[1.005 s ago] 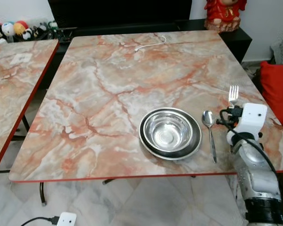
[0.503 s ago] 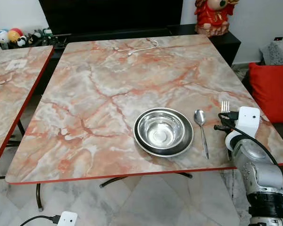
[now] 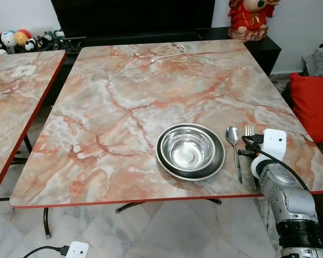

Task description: Setting the table

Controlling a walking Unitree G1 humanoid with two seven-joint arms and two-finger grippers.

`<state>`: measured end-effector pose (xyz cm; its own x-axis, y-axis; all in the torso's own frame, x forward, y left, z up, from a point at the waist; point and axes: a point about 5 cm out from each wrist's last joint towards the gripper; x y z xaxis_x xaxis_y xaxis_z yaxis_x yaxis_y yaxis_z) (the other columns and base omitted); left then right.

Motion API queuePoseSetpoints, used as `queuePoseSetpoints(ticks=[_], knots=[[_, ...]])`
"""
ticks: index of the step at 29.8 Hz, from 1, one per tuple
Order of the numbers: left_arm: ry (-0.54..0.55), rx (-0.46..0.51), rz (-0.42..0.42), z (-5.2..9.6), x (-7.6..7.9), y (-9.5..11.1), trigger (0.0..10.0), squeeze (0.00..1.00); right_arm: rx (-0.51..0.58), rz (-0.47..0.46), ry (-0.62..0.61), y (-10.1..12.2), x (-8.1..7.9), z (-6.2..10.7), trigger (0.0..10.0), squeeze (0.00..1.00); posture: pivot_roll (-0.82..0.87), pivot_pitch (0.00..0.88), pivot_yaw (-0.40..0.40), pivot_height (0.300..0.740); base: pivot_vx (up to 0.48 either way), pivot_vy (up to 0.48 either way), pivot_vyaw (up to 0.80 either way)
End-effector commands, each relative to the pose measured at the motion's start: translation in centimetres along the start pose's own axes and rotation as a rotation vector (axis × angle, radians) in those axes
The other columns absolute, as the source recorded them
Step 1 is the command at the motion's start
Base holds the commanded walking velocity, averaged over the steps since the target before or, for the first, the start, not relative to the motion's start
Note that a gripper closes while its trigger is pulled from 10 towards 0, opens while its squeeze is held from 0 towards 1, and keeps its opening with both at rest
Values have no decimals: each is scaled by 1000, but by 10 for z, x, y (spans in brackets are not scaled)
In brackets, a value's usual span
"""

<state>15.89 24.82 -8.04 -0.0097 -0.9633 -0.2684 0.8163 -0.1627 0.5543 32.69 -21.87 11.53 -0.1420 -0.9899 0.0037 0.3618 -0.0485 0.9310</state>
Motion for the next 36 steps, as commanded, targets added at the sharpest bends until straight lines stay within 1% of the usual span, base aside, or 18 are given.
queuePoseSetpoints(ticks=[1, 2, 4, 7, 10, 17, 22, 26, 31, 32, 35, 36], knots=[[-13, -25, -9, 1, 2, -6, 10000, 0, 3, 3, 1, 2, -1, -2, 10000, 0, -114, 84, 39, 740, 0, 0, 0], [-12, -24, -9, 1, 2, -6, 10000, 0, 3, 20, -8, 0, 0, -2, 10000, 0, -114, 90, 39, 740, 0, 0, 0], [-12, -23, -8, 1, 2, -5, 10000, 0, 2, 27, -18, -2, 1, -3, 10000, 0, -111, 95, 40, 740, 0, 0, 0], [-10, -22, -5, 1, 2, -5, 10000, 0, 9, 4, -19, -3, 2, -5, 10000, 0, -104, 106, 42, 740, 0, 0, 0], [-6, -23, -2, 1, 1, -5, 10000, 0, 47, -13, -33, 1, 2, -8, 10000, 0, -103, 113, 45, 740, 0, 0, 0], [2, -24, 2, 1, -2, -6, 10000, 0, 61, -15, -20, 5, 0, -15, 10000, 0, -90, 128, 49, 740, 0, 0, 0], [4, -24, 3, 1, -4, -6, 10000, 0, 62, -14, -11, 6, -2, -16, 10000, 0, -88, 132, 50, 740, 0, 0, 0], [6, -24, 3, 1, -4, -6, 10000, 0, 49, 4, -13, 0, -4, -19, 10000, 0, -87, 135, 52, 740, 0, 0, 0], [8, -22, 6, 1, -4, -6, 10000, 0, 42, 3, -10, -2, -4, -22, 10000, 0, -81, 135, 50, 740, 0, 0, 0], [8, -22, 6, 1, -4, -6, 10000, 0, 42, 5, -10, -2, -5, -22, 10000, 67, -80, 135, 50, 740, 0, 0, 0], [10, -23, 5, 1, -5, -6, 10000, 0, 43, 6, -10, -2, -5, -23, 10000, 63, -78, 137, 51, 740, 0, 0, 0], [10, -23, 6, 1, -5, -6, 10000, 0, 43, 10, -15, -2, -5, -23, 10000, 82, -78, 136, 51, 740, 0, 0, 0]])
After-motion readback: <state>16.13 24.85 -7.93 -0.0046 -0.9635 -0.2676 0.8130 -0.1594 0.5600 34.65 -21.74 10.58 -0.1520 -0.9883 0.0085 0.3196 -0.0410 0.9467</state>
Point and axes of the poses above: a point about 5 cm out from each wrist's last joint towards the gripper, its own z axis pointing back from the gripper into the wrist, its own y axis along the axis of the wrist's last joint, x = y × z, and after that the axes turned 3 degrees about z, right-handed
